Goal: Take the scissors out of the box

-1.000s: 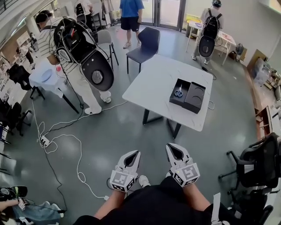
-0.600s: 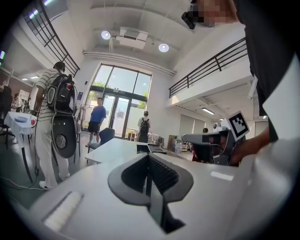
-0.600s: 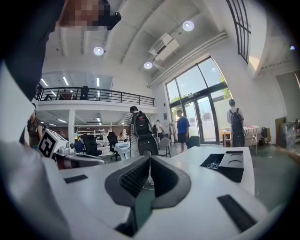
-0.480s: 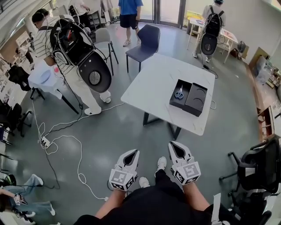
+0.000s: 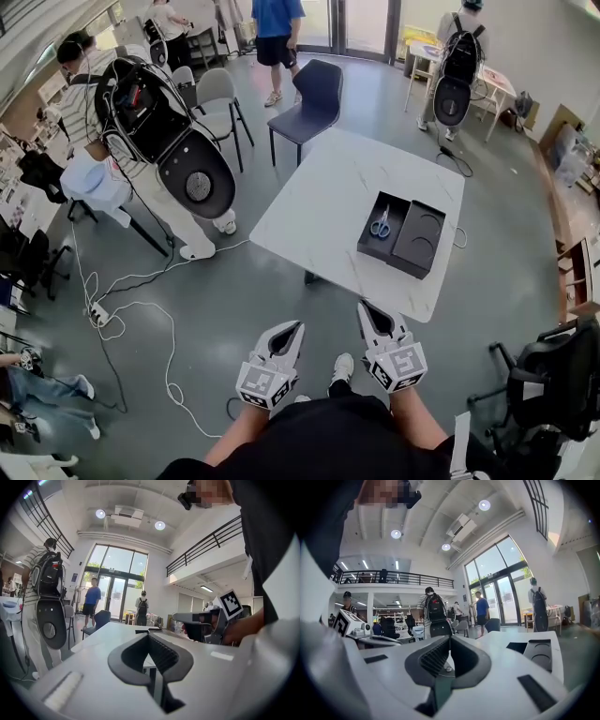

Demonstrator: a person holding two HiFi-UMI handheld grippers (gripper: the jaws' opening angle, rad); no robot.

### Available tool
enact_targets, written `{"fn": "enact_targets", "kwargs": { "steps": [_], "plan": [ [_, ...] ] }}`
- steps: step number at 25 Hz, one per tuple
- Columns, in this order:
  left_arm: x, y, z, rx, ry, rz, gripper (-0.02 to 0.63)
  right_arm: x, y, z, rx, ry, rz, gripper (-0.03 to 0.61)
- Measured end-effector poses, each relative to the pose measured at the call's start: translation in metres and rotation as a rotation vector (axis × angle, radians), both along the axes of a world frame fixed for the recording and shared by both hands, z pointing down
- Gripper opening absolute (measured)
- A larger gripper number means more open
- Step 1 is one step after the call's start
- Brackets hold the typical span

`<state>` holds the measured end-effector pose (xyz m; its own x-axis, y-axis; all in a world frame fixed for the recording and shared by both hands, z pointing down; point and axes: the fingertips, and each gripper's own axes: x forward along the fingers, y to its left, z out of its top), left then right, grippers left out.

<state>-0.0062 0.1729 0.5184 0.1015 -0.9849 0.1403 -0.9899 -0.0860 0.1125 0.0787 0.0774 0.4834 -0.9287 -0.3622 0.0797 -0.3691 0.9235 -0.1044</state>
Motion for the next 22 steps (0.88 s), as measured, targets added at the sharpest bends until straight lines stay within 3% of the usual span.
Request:
{"fn": "enact_targets", "kwargs": {
  "steps": [17,22],
  "plan": [
    [0.003,-0.09,0.002,-0.021,-0.036,-0.011,0.009,-0.006,-0.091,-0.009,0.031,-0.083,-0.049,0.008],
    [0.0,-0.098,0.003,-0.016,-0.008,-0.036,0.009,0.003,-0.101,0.008,-0.035,-0.085,-0.048,0.009]
  ]
}}
